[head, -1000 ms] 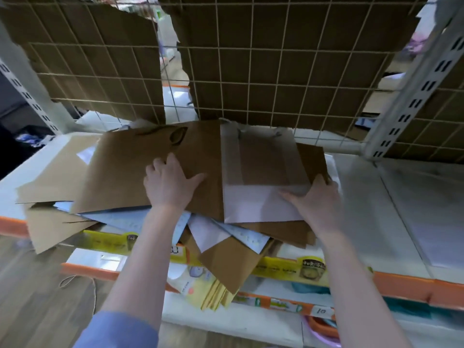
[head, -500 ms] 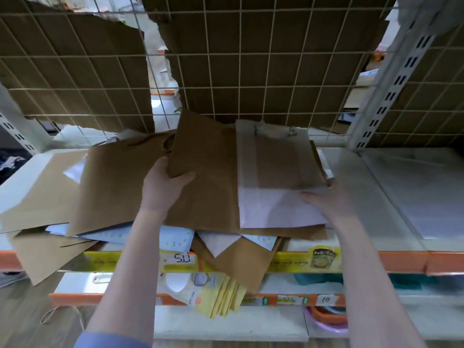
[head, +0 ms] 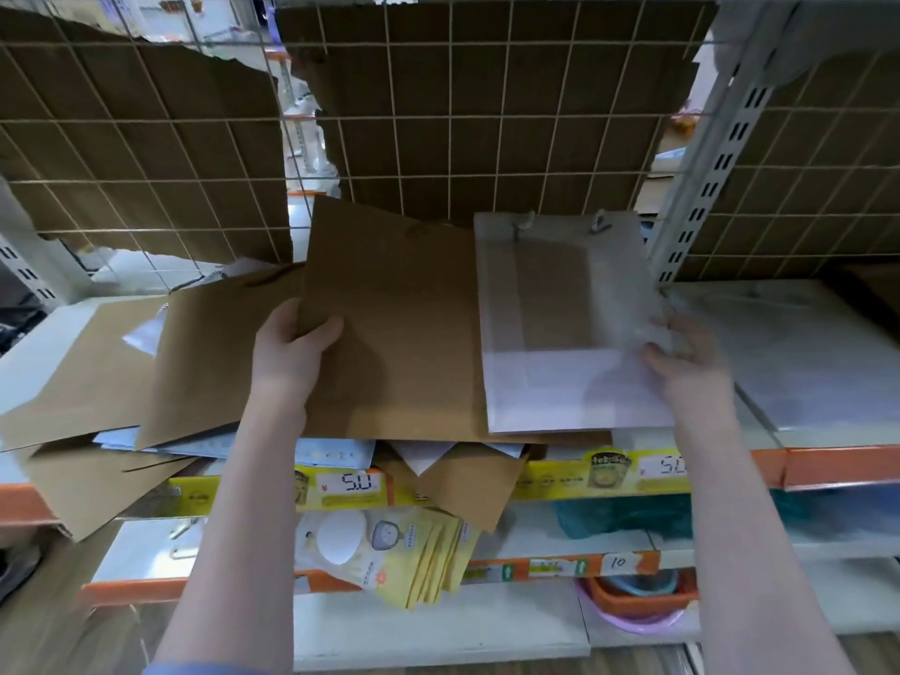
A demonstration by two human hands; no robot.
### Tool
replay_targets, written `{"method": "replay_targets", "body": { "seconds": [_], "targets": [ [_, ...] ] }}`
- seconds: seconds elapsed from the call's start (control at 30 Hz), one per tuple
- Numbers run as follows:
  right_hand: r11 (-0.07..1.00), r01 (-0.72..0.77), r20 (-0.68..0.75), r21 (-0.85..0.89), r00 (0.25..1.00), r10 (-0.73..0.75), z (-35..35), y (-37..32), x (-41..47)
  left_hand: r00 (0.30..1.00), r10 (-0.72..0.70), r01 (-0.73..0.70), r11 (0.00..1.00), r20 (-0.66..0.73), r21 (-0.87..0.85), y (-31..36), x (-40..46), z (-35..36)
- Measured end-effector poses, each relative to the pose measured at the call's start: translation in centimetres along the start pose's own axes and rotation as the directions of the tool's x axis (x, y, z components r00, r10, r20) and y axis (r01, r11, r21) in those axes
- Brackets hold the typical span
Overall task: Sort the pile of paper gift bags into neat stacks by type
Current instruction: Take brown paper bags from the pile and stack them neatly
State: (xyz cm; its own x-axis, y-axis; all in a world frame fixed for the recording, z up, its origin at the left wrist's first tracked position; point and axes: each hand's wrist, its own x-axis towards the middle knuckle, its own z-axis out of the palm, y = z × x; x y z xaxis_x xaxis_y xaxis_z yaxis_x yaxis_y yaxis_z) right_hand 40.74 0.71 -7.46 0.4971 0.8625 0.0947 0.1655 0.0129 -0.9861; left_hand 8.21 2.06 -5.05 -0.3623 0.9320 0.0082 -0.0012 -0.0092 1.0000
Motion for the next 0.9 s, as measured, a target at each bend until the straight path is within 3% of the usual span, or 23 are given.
{"method": "replay_targets", "body": {
  "seconds": [0.13,0.37,0.63,0.77,0.9],
  "targets": [
    [0.999,0.014,-0.060,0.045,0.998,-0.011,-3.3,-0.4,0.6,1.000,-0.015,0.015,0.998,-0.010,-0.054,0.8,-2.0,1.5],
    [0.999,0.036,-0.084,-0.032,0.996,-0.038,-12.7,0.2,3.4,0.998,-0.059,0.055,0.994,-0.038,-0.097,1.4,-6.1,7.7],
    [0.996,-0.029,-0.036,-0.086,0.999,0.026,-25.6,2.7,8.9,0.978,-0.150,0.132,0.983,-0.142,-0.131,0.3,-12.3,17.0],
    [0.993,-0.059,-0.016,-0.100,0.998,0.058,-29.2,2.8,11.1,0.964,-0.145,0.113,0.982,-0.222,-0.154,1.0,-14.0,17.5],
    [0.996,-0.058,0.011,-0.066,0.998,0.059,-29.6,2.9,12.8,0.975,-0.070,0.052,0.995,-0.210,-0.088,2.0,-14.9,17.1]
  ]
}}
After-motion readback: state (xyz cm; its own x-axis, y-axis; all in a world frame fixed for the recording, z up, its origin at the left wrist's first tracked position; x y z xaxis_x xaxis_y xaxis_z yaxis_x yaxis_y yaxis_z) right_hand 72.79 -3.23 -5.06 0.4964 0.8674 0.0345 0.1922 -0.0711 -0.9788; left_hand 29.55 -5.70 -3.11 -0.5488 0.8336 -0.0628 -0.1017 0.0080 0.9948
